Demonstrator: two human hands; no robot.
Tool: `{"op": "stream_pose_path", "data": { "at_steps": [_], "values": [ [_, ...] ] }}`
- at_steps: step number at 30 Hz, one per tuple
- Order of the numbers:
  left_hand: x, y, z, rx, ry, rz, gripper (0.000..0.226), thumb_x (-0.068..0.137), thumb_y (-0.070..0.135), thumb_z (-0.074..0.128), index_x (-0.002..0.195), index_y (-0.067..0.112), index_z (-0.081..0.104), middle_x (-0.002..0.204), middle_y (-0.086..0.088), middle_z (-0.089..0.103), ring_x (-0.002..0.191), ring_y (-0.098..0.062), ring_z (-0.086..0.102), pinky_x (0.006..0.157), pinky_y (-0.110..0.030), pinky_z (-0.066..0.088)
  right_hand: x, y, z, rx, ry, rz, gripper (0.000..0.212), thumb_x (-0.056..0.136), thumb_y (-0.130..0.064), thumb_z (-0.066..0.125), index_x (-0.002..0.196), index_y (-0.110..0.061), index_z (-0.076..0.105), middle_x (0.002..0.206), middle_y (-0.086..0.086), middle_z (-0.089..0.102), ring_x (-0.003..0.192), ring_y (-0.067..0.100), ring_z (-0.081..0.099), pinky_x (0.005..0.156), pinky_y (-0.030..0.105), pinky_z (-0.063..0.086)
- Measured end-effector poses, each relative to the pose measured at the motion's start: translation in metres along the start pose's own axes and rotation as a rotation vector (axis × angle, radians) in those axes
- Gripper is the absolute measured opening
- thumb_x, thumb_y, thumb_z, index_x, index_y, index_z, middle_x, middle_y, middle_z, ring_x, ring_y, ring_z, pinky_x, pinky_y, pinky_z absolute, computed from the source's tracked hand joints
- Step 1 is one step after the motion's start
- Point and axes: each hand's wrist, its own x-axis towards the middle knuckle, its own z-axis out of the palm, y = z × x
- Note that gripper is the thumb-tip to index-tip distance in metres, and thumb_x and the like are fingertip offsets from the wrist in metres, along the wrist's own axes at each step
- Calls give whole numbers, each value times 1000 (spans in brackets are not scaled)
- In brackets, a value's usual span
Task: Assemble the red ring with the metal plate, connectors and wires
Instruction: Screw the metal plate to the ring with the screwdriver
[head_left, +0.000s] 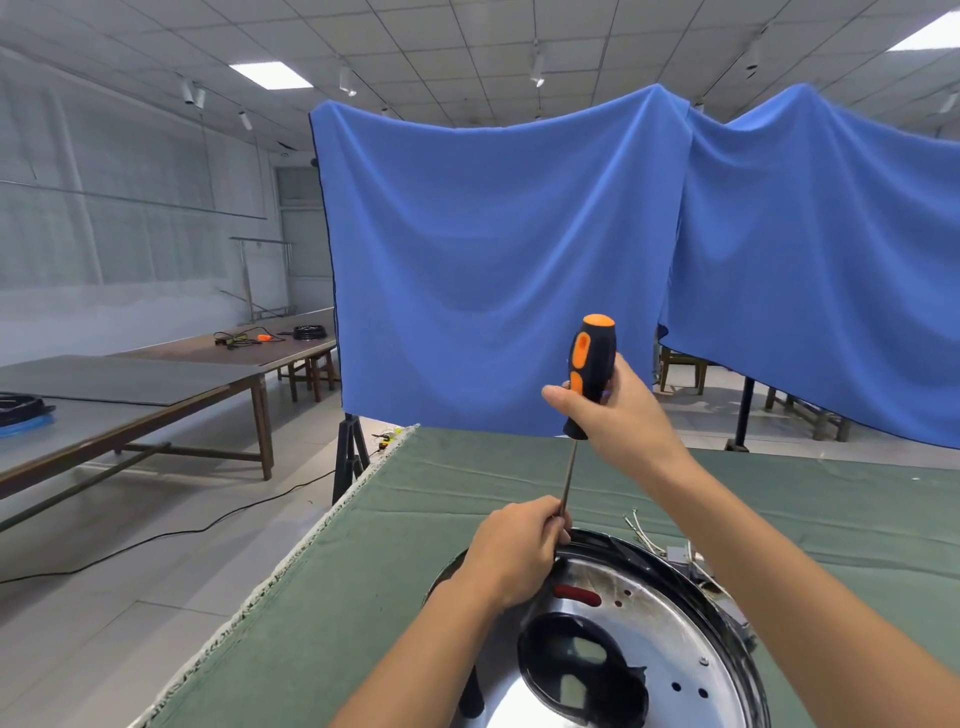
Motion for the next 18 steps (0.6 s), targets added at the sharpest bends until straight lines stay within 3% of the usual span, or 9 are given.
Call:
{"op": "stream_pose_path", "data": {
  "at_steps": [3, 5, 7, 10, 12, 14, 16, 18],
  "values": [
    [0, -2, 0, -58, -1, -33, 19, 92, 19, 43, 92, 24, 61, 92, 10, 71, 90, -12, 61, 81, -32, 48, 4, -1, -4, 71, -96, -15, 17, 85, -16, 68, 87, -3, 59, 80, 9, 69, 75, 22, 68, 85, 51, 53],
    [-1, 0, -1, -129, 14, -54, 26, 81, 14, 44, 95, 23, 64, 92, 10, 71, 90, -12, 62, 83, -33, 51, 7, -1, -1, -125, 2, -62, 29, 79, -31, 74, 75, -10, 55, 72, 6, 67, 72, 25, 65, 69, 40, 52],
    [-1, 0, -3, -205, 40, -71, 39, 72, 10, 42, 102, 21, 65, 98, 7, 70, 95, -11, 63, 88, -33, 51, 8, -4, 4, -361, 126, -75, 43, 72, -47, 75, 68, -19, 43, 63, -2, 60, 67, 23, 57, 55, 31, 38],
    [-2, -2, -7, -252, 52, -121, 49, 69, -2, 41, 106, 14, 69, 105, 0, 70, 102, -14, 63, 93, -31, 50, 11, -10, 3, -467, 164, -25, 53, 67, -57, 75, 67, -22, 35, 60, -5, 52, 68, 23, 54, 52, 29, 32],
    [-3, -3, -8, -192, 23, -133, 50, 68, -4, 42, 102, 17, 72, 102, 1, 72, 99, -14, 63, 90, -29, 51, 14, -11, -1, -409, 94, 24, 51, 69, -59, 72, 71, -20, 39, 67, -3, 58, 74, 25, 59, 58, 32, 42],
    [-4, -2, -7, -118, -15, -132, 50, 68, -2, 43, 101, 21, 73, 102, 3, 72, 96, -15, 63, 87, -31, 51, 14, -12, -6, -180, -62, 52, 38, 78, -48, 70, 82, -18, 47, 80, 0, 64, 87, 29, 65, 77, 45, 54],
    [-3, -1, -7, -88, -27, -145, 50, 68, -1, 45, 101, 23, 73, 101, 3, 72, 95, -17, 63, 85, -33, 52, 13, -14, -9, -10, -194, 71, 27, 84, -28, 68, 97, -10, 53, 87, 4, 65, 93, 30, 67, 90, 53, 52],
    [-3, -2, -8, -79, -26, -156, 49, 68, -2, 46, 100, 24, 73, 99, 4, 72, 94, -18, 63, 84, -34, 53, 12, -13, -9, -13, -215, 38, 30, 84, -21, 70, 102, -1, 54, 86, 8, 68, 90, 28, 69, 90, 53, 52]
  ]
}}
